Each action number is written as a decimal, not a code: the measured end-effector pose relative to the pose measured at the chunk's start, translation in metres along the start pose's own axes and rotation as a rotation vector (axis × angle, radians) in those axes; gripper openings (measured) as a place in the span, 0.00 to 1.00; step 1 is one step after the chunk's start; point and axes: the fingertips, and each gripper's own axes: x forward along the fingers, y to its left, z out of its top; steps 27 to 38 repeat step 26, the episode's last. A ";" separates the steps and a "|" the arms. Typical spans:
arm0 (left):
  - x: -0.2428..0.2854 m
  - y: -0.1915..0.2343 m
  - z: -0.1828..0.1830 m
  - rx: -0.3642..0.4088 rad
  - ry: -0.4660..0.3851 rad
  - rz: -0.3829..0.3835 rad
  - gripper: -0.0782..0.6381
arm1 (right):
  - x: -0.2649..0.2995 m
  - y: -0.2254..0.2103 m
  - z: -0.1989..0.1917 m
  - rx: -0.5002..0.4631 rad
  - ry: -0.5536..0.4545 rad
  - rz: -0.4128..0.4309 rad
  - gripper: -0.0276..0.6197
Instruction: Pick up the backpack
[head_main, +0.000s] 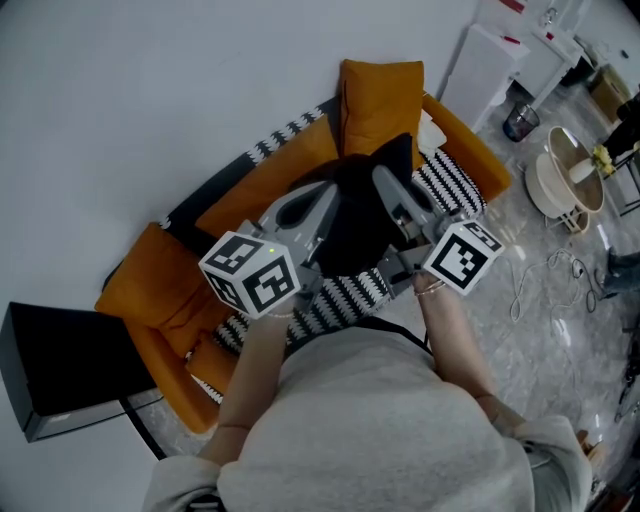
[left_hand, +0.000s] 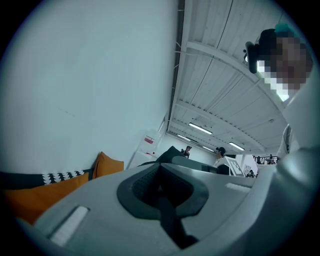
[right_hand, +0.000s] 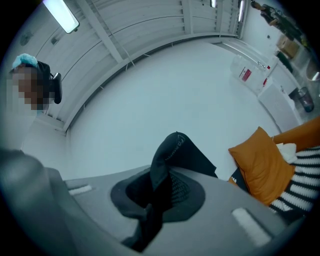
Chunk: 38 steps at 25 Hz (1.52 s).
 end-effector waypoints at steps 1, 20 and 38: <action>0.000 0.000 -0.001 -0.002 0.004 -0.001 0.12 | 0.000 0.000 0.000 0.000 -0.001 -0.001 0.08; 0.005 -0.001 -0.004 0.021 0.050 0.001 0.11 | 0.002 0.002 -0.003 0.007 0.022 0.003 0.08; 0.002 0.003 -0.009 0.013 0.058 0.008 0.12 | 0.002 -0.001 -0.011 0.004 0.042 0.001 0.08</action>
